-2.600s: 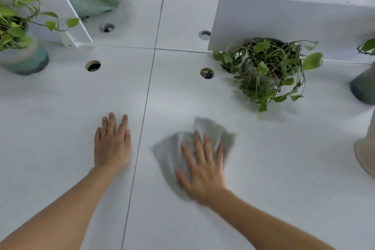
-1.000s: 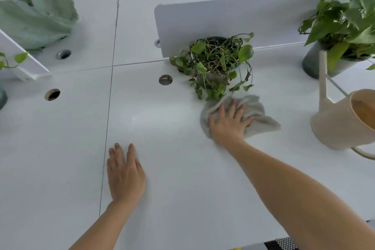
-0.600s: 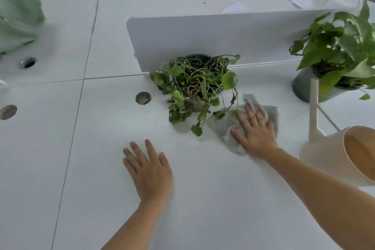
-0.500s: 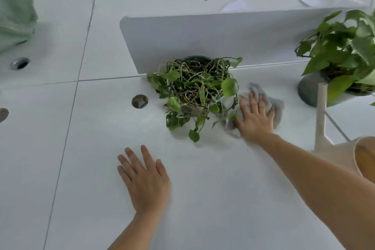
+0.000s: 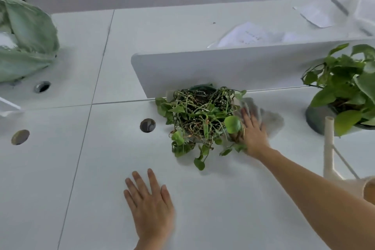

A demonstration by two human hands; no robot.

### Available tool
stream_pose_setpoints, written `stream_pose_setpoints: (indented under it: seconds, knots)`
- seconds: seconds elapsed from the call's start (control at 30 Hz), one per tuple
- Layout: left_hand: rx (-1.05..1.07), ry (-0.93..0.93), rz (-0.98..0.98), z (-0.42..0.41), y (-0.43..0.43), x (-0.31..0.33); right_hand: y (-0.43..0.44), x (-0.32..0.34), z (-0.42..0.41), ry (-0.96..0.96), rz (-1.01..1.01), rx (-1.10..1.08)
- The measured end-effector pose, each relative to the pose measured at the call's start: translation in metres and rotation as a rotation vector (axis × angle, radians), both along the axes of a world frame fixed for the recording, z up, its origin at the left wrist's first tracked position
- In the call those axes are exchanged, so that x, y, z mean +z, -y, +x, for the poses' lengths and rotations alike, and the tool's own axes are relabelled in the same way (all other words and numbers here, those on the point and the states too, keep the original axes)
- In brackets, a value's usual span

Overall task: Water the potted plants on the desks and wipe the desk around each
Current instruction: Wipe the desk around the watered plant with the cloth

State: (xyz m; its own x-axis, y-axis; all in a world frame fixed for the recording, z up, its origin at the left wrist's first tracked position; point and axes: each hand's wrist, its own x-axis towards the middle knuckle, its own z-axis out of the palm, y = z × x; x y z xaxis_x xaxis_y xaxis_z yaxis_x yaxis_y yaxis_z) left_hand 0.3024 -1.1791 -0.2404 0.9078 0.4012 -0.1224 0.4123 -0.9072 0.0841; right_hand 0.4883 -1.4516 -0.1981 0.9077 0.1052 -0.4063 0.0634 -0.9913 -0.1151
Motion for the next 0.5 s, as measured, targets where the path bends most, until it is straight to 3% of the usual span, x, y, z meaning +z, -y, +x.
stream_pose_setpoints:
  seconds: [0.03,0.1,0.17,0.3,0.5]
  knots:
    - [-0.034,-0.019,-0.014,0.000,-0.003,0.003,0.001,0.010,-0.012,0.025,0.119,-0.068]
    - [-0.156,0.026,-0.108,0.016,-0.015,0.018,0.003,0.033,-0.036,0.284,0.358,-0.296]
    - [-0.142,0.128,-0.316,0.054,-0.029,0.042,-0.011,0.060,-0.070,0.473,0.558,-0.515]
    - [0.052,0.406,-0.835,0.169,-0.039,0.120,-0.061,0.094,-0.118,0.246,0.885,-0.828]
    - [-0.186,-0.076,-1.104,0.257,0.002,0.160,-0.097,0.099,-0.081,-0.077,1.226,-1.262]
